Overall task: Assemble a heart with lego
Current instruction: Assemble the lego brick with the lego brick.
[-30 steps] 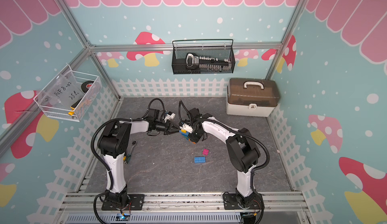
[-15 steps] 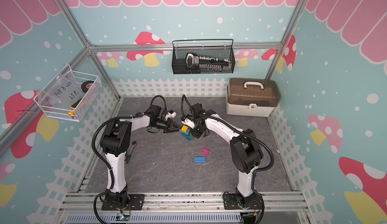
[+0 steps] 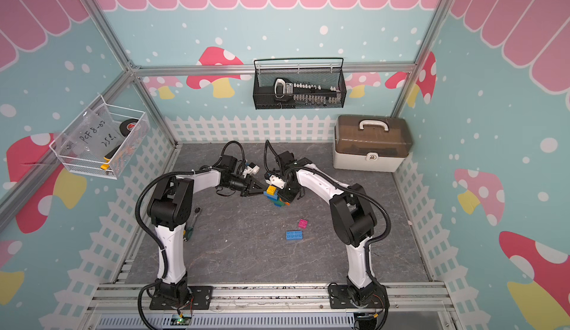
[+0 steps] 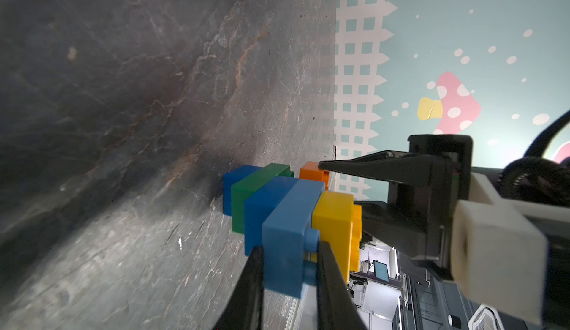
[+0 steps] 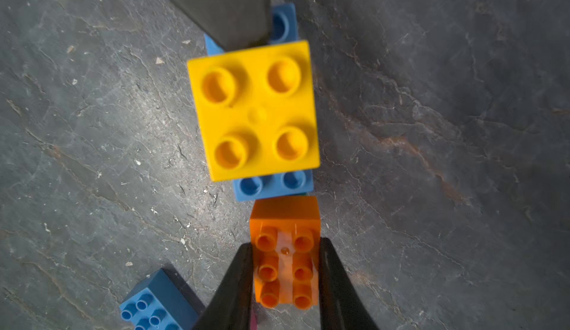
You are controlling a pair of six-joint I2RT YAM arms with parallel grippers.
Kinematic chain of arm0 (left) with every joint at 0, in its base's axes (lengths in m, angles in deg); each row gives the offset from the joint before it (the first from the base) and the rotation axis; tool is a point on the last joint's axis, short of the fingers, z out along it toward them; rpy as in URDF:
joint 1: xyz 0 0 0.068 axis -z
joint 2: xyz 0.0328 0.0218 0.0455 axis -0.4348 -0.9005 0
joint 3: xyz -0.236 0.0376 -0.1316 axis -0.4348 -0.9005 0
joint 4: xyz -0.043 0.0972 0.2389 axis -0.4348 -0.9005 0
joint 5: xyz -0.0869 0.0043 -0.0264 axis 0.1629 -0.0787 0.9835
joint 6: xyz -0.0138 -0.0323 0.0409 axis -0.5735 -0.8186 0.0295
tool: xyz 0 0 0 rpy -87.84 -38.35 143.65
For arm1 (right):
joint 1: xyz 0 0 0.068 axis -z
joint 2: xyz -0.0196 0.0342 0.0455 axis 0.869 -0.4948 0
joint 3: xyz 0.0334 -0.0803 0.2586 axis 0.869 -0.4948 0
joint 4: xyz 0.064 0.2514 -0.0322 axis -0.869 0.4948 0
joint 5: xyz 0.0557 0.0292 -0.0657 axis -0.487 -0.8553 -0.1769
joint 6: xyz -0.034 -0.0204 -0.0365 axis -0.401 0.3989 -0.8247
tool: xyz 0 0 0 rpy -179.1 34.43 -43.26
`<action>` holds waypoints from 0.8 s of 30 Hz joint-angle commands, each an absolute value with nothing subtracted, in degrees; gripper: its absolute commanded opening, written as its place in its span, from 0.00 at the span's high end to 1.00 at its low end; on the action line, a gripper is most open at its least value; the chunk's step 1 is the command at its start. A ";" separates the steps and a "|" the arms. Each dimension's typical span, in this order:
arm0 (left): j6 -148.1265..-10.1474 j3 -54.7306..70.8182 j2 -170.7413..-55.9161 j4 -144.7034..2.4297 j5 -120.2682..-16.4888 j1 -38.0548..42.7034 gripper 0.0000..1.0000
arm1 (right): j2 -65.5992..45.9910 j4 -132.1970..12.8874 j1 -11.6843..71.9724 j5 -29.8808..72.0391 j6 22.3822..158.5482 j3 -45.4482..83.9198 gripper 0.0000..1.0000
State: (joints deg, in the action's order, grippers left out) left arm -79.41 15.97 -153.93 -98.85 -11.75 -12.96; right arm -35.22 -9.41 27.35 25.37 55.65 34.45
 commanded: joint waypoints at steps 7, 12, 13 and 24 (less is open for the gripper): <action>-76.48 15.83 -157.08 -101.60 -18.91 -13.03 0.83 | -36.98 -6.83 26.22 25.21 53.60 37.81 0.71; -76.42 15.97 -157.08 -101.49 -18.96 -13.03 0.83 | -38.34 -5.89 25.94 26.31 53.15 39.58 0.71; -76.42 15.97 -157.08 -101.52 -18.91 -13.05 0.83 | -38.54 -5.85 25.97 26.54 53.13 39.84 0.71; -76.33 16.46 -157.98 -101.51 -18.73 -12.85 0.83 | -41.55 -4.94 25.30 28.16 52.60 42.21 0.71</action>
State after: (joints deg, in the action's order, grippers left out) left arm -79.02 16.74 -154.67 -99.02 -11.29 -13.02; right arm -39.44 -6.45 26.00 27.60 54.21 40.54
